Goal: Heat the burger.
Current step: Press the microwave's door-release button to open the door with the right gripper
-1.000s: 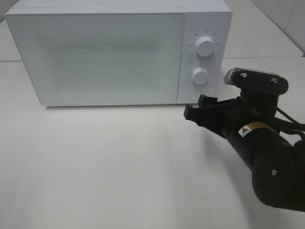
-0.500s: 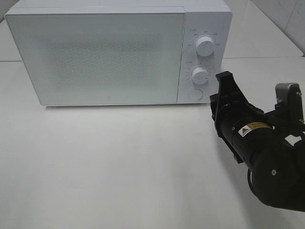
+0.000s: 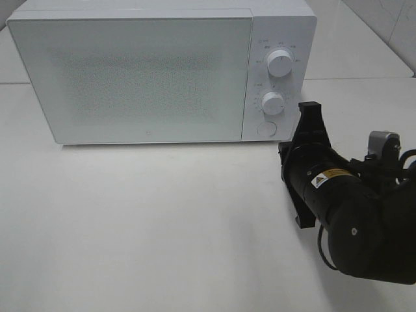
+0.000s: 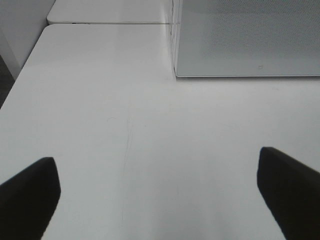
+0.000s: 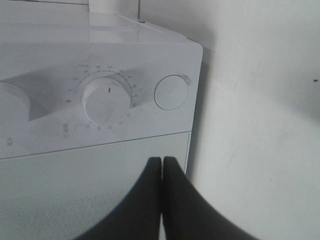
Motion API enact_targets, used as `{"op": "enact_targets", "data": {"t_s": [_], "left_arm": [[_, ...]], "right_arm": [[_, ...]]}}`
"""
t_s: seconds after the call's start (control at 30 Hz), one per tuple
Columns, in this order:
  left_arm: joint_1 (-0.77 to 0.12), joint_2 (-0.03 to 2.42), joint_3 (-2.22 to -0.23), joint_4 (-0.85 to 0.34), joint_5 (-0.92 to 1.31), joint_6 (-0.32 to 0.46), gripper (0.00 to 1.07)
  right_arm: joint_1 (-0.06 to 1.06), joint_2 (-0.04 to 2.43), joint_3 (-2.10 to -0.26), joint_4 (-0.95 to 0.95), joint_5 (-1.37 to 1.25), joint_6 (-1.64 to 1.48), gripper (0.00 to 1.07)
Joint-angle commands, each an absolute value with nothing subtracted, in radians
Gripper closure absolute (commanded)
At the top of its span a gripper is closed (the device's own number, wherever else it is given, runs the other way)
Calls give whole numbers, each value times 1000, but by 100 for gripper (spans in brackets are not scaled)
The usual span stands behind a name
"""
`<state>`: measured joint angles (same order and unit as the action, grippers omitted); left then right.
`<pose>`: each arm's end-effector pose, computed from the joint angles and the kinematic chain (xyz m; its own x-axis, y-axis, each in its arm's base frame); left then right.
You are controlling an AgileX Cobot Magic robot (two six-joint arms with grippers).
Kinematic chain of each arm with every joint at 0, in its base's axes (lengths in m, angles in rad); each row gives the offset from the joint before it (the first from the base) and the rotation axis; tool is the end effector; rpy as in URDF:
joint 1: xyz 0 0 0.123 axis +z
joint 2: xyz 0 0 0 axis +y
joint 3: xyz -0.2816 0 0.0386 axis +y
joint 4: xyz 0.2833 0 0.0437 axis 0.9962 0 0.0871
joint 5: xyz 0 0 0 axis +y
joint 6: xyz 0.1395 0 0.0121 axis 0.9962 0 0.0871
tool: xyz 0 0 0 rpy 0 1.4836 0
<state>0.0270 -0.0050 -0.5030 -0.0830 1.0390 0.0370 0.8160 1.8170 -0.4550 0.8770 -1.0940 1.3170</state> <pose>0.0709 -0.0081 0.2763 -0.4280 -0.0167 -0.9036 0.0354 0.9988 -0.0352 0.2768 0.1547 0.0803 -0.0314 0.9993 -0.0178 0.2726 0.0257 0.9618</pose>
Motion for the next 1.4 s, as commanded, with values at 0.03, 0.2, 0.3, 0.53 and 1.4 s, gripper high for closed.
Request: {"op": "enact_targets", "data": {"t_s": [0.03, 0.2, 0.3, 0.53, 1.4], "left_arm": [[21, -24, -499, -81, 1038, 33, 6], [21, -24, -499, -81, 1038, 33, 6], [21, -24, -499, -81, 1038, 33, 6], [21, -24, -499, -81, 1038, 33, 6], [21, -23, -499, -81, 1038, 35, 6]], "right_arm": [[814, 1850, -491, 862, -1088, 1321, 107], [760, 1895, -532, 802, -1082, 1332, 107], [720, 1919, -571, 761, -1055, 1350, 107], [665, 1965, -631, 730, -1032, 1376, 107], [532, 2087, -802, 679, -910, 1375, 107]]}}
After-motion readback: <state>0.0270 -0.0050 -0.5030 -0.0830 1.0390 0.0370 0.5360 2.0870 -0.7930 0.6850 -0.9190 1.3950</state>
